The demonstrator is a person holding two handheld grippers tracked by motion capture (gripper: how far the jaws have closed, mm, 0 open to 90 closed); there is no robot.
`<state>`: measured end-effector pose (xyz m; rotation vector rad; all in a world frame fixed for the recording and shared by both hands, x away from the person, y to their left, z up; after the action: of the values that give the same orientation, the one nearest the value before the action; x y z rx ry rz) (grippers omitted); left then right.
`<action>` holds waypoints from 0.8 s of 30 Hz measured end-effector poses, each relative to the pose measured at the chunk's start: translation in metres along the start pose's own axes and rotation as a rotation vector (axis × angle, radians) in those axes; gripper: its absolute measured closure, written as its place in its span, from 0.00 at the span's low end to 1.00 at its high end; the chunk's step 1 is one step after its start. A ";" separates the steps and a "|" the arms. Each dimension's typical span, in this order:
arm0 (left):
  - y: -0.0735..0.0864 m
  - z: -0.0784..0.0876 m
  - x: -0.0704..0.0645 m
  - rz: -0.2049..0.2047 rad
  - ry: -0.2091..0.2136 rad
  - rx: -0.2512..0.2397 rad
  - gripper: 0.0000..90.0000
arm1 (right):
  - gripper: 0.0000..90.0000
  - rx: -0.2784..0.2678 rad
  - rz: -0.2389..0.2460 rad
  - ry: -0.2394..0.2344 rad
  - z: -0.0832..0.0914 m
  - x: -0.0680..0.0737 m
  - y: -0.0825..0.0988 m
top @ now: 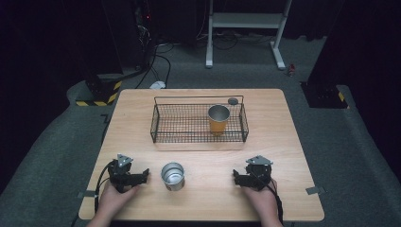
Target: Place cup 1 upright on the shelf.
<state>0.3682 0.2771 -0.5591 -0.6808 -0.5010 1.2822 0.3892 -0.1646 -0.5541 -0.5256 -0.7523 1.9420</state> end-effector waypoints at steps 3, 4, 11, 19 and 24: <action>0.000 0.000 0.000 0.000 0.001 -0.001 0.00 | 0.10 0.000 0.000 0.000 0.000 0.000 0.000; 0.000 0.000 0.000 -0.002 0.009 0.002 0.00 | 0.10 0.001 -0.006 0.002 0.000 0.001 0.000; 0.001 0.002 0.003 -0.034 0.038 0.003 0.01 | 0.10 0.001 -0.010 0.018 0.001 0.002 0.001; 0.001 0.005 0.007 -0.051 0.077 0.015 0.01 | 0.10 0.001 -0.013 0.019 0.001 0.002 0.001; -0.003 0.016 0.007 -0.055 0.119 -0.032 0.01 | 0.10 0.002 -0.017 0.018 0.001 0.003 0.001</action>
<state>0.3614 0.2859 -0.5459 -0.7607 -0.4404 1.1765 0.3871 -0.1626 -0.5541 -0.5333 -0.7409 1.9203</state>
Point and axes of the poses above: each handheld gripper's, and its own axes: z roughly backward along the jaws, y roughly out of its underside, x roughly to its left, the point moved 4 cm from there along -z, roughly forward along the jaws, and after that the axes turned 3 degrees about z, right-handed, at the moved point
